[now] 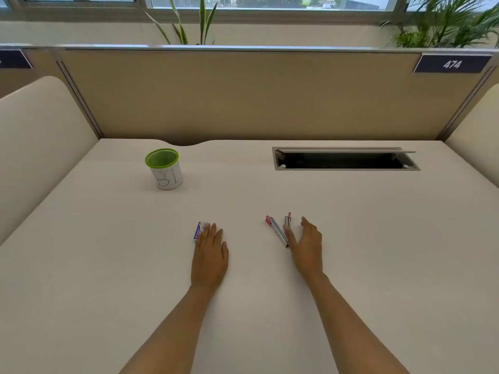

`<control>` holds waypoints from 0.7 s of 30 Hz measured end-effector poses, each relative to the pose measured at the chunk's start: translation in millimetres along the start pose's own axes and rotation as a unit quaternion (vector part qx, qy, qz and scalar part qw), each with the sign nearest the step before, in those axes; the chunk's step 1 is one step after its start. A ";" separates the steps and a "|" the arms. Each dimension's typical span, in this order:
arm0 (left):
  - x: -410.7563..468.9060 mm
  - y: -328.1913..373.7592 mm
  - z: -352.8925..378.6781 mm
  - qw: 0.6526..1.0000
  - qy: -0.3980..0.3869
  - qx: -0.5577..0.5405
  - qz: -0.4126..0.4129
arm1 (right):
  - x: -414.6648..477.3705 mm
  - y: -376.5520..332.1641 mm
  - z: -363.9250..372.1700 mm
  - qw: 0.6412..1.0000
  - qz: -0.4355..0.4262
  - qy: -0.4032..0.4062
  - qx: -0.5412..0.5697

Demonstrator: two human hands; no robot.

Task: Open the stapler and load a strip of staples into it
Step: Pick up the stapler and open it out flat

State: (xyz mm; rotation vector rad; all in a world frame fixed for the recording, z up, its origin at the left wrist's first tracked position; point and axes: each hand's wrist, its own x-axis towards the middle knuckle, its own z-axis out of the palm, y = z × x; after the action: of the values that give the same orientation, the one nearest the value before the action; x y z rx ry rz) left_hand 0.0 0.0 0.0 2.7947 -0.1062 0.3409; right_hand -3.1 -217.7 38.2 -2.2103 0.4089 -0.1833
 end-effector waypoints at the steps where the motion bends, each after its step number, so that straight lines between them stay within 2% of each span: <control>1: 0.1 -0.5 0.1 1.000 0.001 -0.010 0.000 | 0.1 -3.4 2.7 1.000 0.002 -0.003 0.000; 7: -2.2 3.3 -5.0 0.999 0.042 -0.023 0.008 | 0.6 -11.4 18.3 0.991 -0.028 -0.006 -0.128; 9: -2.7 3.3 -6.5 0.998 0.054 -0.032 0.016 | 2.7 -11.6 20.4 0.991 -0.026 0.000 -0.131; 13: -3.7 5.5 -6.2 0.996 0.056 -0.067 0.033 | 2.2 -10.2 22.3 0.996 -0.016 0.016 -0.087; 18: -2.6 16.6 -7.8 0.994 0.046 -0.099 0.031 | -0.6 -10.2 19.2 0.996 -0.027 0.020 -0.086; 21: 6.1 34.3 -13.5 0.985 0.049 -0.167 0.020 | -1.8 -12.9 19.0 0.999 -0.036 -0.013 0.026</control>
State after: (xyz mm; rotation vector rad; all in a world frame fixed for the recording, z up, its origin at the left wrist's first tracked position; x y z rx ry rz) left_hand -0.9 -28.2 24.4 2.4435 -0.1795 0.4276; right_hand 3.3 -195.7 36.5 -2.1750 0.3070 -0.2009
